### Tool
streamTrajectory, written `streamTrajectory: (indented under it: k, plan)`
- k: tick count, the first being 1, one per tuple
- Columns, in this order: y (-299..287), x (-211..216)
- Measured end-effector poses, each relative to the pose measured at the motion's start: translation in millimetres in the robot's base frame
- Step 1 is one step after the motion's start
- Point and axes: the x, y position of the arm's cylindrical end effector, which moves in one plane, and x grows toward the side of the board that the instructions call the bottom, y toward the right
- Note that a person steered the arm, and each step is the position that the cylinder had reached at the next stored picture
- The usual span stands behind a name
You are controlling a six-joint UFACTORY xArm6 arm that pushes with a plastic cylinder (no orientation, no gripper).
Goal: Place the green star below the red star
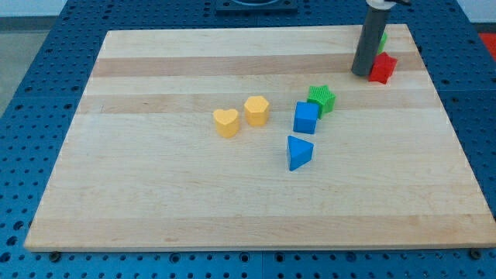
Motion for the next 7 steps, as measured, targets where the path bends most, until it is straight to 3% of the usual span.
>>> streamTrajectory:
  k: [7]
  plan:
    - [-103, -1]
